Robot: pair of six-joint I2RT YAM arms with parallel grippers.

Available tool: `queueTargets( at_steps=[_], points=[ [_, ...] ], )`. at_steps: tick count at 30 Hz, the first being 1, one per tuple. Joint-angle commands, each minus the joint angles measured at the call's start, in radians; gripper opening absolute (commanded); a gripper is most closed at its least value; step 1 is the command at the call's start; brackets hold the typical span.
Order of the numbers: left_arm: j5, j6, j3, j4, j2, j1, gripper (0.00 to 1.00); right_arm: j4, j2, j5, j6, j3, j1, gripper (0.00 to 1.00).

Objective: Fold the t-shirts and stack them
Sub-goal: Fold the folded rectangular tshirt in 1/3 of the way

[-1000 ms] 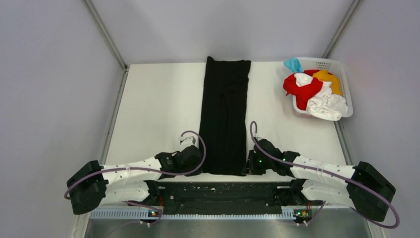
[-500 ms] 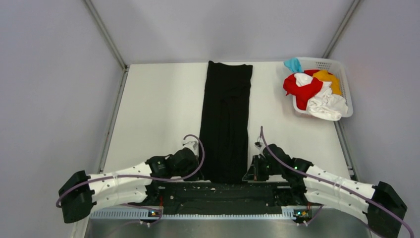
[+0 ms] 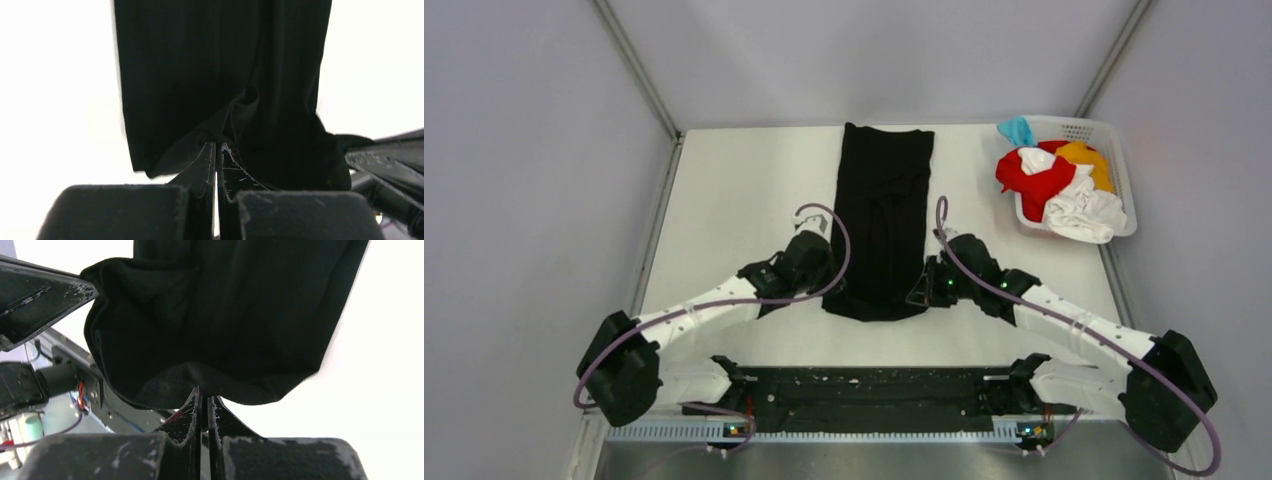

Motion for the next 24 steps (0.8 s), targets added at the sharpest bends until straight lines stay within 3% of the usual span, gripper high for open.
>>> queueTargets(
  at_steps=[1,7,24],
  points=[
    [0.009,0.117,0.160,0.070,0.114,0.097,0.00,0.089,0.106,0.037,-0.129,0.139,-0.073,0.00],
    [0.024,0.216,0.344,0.054,0.266,0.203,0.00,0.145,0.275,0.063,-0.156,0.278,-0.212,0.00],
    [0.157,0.346,0.837,-0.068,0.723,0.386,0.00,0.269,0.665,-0.017,-0.219,0.557,-0.390,0.00]
  ],
)
